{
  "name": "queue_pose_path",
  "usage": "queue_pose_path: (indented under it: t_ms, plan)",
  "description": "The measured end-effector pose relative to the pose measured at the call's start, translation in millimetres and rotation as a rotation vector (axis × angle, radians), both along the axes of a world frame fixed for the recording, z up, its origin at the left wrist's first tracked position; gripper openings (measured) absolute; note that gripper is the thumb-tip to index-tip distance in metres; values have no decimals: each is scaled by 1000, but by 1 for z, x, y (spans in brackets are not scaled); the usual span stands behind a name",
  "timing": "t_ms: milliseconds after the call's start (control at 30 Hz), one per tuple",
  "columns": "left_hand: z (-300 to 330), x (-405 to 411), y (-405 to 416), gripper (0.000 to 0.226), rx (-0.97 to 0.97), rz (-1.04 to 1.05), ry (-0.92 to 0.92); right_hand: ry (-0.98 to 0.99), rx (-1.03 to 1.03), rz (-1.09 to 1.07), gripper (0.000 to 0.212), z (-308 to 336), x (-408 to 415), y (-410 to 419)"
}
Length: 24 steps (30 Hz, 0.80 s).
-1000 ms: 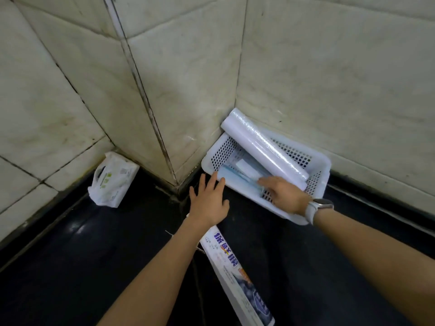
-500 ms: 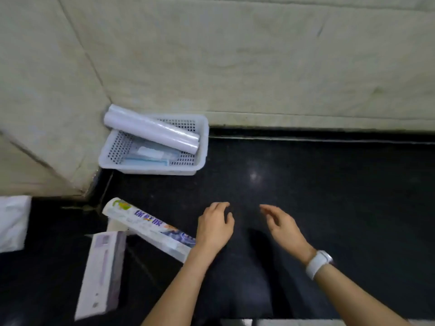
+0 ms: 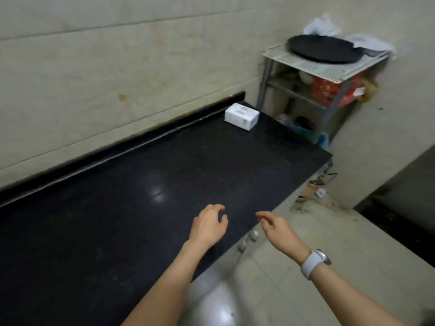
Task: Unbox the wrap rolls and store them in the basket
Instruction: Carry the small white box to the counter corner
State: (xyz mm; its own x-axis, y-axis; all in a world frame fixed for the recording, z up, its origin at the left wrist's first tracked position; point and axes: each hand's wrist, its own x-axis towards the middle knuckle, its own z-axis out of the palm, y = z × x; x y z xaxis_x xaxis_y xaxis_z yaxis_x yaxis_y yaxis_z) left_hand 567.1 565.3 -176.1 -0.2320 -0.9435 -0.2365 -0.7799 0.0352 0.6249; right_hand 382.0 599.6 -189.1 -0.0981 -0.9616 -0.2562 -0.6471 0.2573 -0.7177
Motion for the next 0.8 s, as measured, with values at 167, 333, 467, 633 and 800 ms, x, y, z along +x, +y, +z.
queue_pose_path:
  t_ms: [167,333,467,633,800]
  plan:
    - [8,-107,-40,36,-9,-100,18,2,-3,-115,31,1,-98,-19]
    - [1,-162,-106,34,-7,-82,46,14,-1,-121,32,-10,-159,-71]
    - [-15,-193,-185,39,-22,7,69,104,-15,-53,33,-26,-200,-150]
    - [-37,-232,-296,56,1,187,92,347,88,167,48,-43,-241,-273]
    - [-49,-261,-394,67,-47,364,52,506,206,427,76,-58,-253,-380]
